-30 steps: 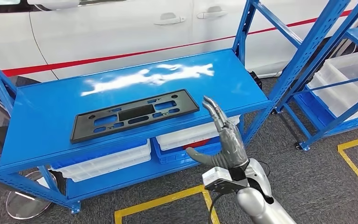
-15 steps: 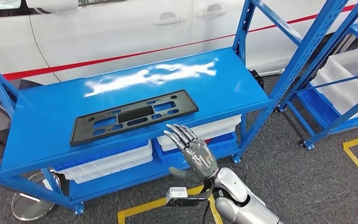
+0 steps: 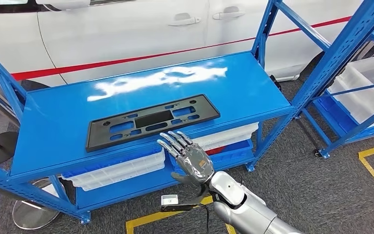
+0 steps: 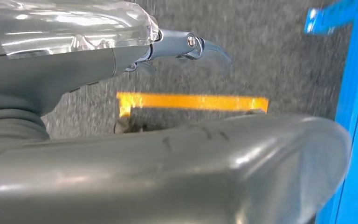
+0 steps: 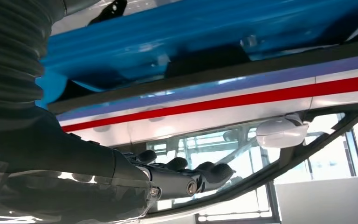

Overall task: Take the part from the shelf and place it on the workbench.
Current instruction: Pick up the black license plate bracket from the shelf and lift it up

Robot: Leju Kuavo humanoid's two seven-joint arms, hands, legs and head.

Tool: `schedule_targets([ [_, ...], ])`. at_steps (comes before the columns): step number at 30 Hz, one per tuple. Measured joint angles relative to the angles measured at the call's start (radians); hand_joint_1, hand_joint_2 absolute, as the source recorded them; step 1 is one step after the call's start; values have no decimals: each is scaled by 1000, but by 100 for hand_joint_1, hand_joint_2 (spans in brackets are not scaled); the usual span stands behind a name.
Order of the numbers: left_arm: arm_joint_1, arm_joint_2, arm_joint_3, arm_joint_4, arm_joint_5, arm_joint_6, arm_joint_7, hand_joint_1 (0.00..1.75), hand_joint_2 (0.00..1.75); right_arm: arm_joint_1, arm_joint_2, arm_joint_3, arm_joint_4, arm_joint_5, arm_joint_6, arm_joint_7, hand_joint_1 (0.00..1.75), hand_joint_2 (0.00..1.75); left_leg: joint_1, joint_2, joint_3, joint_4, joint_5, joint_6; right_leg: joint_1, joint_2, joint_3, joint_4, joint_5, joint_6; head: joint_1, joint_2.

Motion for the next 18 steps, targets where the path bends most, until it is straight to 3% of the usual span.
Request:
schedule_targets([
  [3, -4, 1, 2, 4, -1, 0, 0, 0, 0, -4, 4, 5, 6, 0, 3, 0, 0, 175, -6, 0, 6, -1, -7, 14, 2, 0, -106, 191, -71, 0, 0, 0],
  [4, -4, 1, 3, 6, -3, 0, 1, 0, 0, -4, 6, 7, 8, 0, 6, 1, 0, 175, -9, -1, 10, -1, -10, 16, 4, 0, -131, 226, -71, -2, 0, 0],
  [5, -4, 1, 3, 7, -4, 0, 2, 0, 0, -4, 7, 10, 10, 0, 10, 2, 0, 175, -11, -2, 16, -1, -15, 17, 6, 0, -137, 222, -50, -5, 0, 0],
  [7, -4, 1, 3, 10, -7, 0, 4, 0, 0, -6, 10, 14, 12, 0, 17, 4, 0, 175, -16, -5, 32, -1, -26, 15, 14, 1, -96, 110, 30, -21, 0, 0],
  [9, -7, 0, 3, 14, -8, -1, 6, 0, 0, -9, 13, 16, 13, 2, 21, 9, 0, 175, -20, -7, 44, -1, -39, 8, 25, 1, -45, -7, 78, -39, 0, 0],
  [11, -10, 0, 3, 18, -9, -2, 10, 0, 0, -10, 18, 18, 14, 10, 26, 16, 0, 175, -21, -6, 49, -5, -46, -2, 32, 2, -28, -42, 72, -48, -1, 0],
  [14, -15, 2, 3, 18, -9, -2, 18, 0, 0, -7, 24, 18, 12, 25, 36, 21, 0, 175, -20, -1, 56, 2, -61, -17, 24, 4, -7, -65, 65, -57, 0, 0],
  [16, -17, 3, 3, 18, -9, -2, 20, 0, 0, -4, 29, 18, 12, 31, 39, 22, 0, 175, -17, 2, 15, 90, -98, -25, 19, 2, 15, -77, 57, -65, 0, 0],
  [18, -18, 3, 3, 18, -9, -2, 22, 0, 0, 1, 32, 18, 11, 34, 40, 22, 0, 175, -13, 2, -68, 225, -139, -33, 18, 2, 30, -77, 43, -69, 0, 0],
])
